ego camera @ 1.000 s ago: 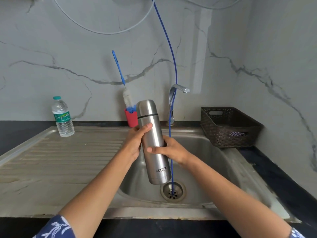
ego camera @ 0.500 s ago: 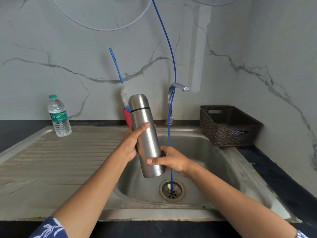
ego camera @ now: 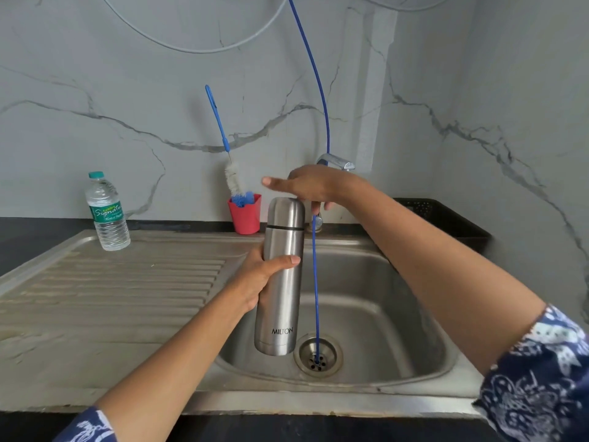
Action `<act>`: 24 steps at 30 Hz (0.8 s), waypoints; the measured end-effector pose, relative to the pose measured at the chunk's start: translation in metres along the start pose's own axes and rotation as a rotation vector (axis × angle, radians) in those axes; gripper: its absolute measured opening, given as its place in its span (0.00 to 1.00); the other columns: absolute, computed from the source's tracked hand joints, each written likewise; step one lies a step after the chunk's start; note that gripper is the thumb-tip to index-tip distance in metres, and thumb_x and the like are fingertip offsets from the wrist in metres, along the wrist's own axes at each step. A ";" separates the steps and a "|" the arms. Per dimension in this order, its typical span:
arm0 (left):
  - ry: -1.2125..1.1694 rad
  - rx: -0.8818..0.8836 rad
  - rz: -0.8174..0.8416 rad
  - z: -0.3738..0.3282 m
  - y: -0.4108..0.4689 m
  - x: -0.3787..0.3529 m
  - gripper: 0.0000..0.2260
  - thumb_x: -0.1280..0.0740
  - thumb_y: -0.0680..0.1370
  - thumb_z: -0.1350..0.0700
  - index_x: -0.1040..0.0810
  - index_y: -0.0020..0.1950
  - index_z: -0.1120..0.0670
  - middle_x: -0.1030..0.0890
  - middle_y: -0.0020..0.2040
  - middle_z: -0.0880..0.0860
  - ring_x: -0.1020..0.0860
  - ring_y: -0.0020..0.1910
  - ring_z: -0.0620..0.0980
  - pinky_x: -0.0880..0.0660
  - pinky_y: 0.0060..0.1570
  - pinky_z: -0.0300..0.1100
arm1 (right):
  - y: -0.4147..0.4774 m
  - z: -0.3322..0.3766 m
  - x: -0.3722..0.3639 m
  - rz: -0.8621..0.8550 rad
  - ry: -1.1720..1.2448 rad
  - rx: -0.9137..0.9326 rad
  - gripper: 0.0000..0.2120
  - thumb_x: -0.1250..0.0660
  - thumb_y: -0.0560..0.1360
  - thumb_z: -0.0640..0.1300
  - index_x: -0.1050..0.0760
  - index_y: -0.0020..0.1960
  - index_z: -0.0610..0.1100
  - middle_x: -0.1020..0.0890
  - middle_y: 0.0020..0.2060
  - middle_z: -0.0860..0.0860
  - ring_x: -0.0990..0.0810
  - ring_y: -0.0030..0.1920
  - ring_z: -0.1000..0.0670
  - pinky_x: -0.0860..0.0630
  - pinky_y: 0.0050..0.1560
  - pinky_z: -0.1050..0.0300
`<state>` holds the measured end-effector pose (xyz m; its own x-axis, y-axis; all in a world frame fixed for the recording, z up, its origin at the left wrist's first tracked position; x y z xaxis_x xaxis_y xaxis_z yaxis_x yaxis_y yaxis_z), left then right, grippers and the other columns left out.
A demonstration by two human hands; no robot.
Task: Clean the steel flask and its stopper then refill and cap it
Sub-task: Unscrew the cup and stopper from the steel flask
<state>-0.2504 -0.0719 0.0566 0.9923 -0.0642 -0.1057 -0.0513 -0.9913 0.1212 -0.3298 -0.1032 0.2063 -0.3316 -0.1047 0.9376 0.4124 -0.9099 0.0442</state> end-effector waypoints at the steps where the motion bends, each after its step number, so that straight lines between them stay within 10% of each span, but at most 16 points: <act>1: 0.009 0.001 0.011 0.001 0.000 -0.002 0.23 0.24 0.58 0.55 0.24 0.52 0.51 0.15 0.37 0.47 0.18 0.38 0.45 0.22 0.37 0.39 | 0.001 0.004 -0.006 0.026 -0.127 -0.015 0.39 0.50 0.72 0.74 0.27 0.62 0.42 0.23 0.45 0.50 0.20 0.39 0.49 0.29 0.37 0.57; 5: 0.027 -0.012 0.023 0.002 -0.001 -0.005 0.31 0.23 0.52 0.49 0.23 0.54 0.53 0.15 0.41 0.48 0.17 0.40 0.46 0.23 0.38 0.38 | 0.010 0.007 -0.019 -0.068 -0.492 -0.032 0.35 0.44 0.72 0.71 0.27 0.63 0.43 0.21 0.53 0.46 0.23 0.53 0.44 0.31 0.47 0.53; 10: 0.017 -0.005 0.056 0.007 0.001 -0.010 0.31 0.24 0.52 0.49 0.23 0.54 0.52 0.15 0.41 0.49 0.17 0.40 0.46 0.23 0.37 0.37 | 0.013 -0.004 -0.020 -0.127 -0.358 0.007 0.22 0.41 0.74 0.63 0.31 0.36 0.44 0.28 0.33 0.50 0.27 0.40 0.47 0.34 0.34 0.57; 17: 0.003 -0.007 0.094 0.008 0.004 -0.017 0.31 0.24 0.53 0.50 0.23 0.55 0.54 0.16 0.40 0.51 0.18 0.39 0.48 0.22 0.37 0.41 | 0.010 -0.012 -0.011 -0.227 -0.215 0.047 0.29 0.38 0.71 0.62 0.22 0.60 0.40 0.18 0.54 0.45 0.21 0.52 0.44 0.25 0.48 0.54; 24: 0.011 0.004 0.118 0.014 0.006 -0.013 0.30 0.24 0.53 0.50 0.23 0.53 0.55 0.16 0.40 0.51 0.18 0.39 0.48 0.21 0.37 0.42 | 0.012 -0.011 -0.018 -0.231 -0.172 0.098 0.29 0.38 0.72 0.59 0.23 0.62 0.38 0.19 0.56 0.43 0.21 0.56 0.43 0.23 0.55 0.50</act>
<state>-0.2648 -0.0790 0.0449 0.9805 -0.1791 -0.0804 -0.1680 -0.9774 0.1284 -0.3276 -0.1169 0.1862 -0.2808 0.1772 0.9433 0.4258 -0.8578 0.2879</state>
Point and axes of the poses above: each hand's wrist, its own y-axis towards the middle knuckle, its own x-axis out of the back of the hand, z = x × y, the point moved 10 cm from there along y, towards the middle knuckle
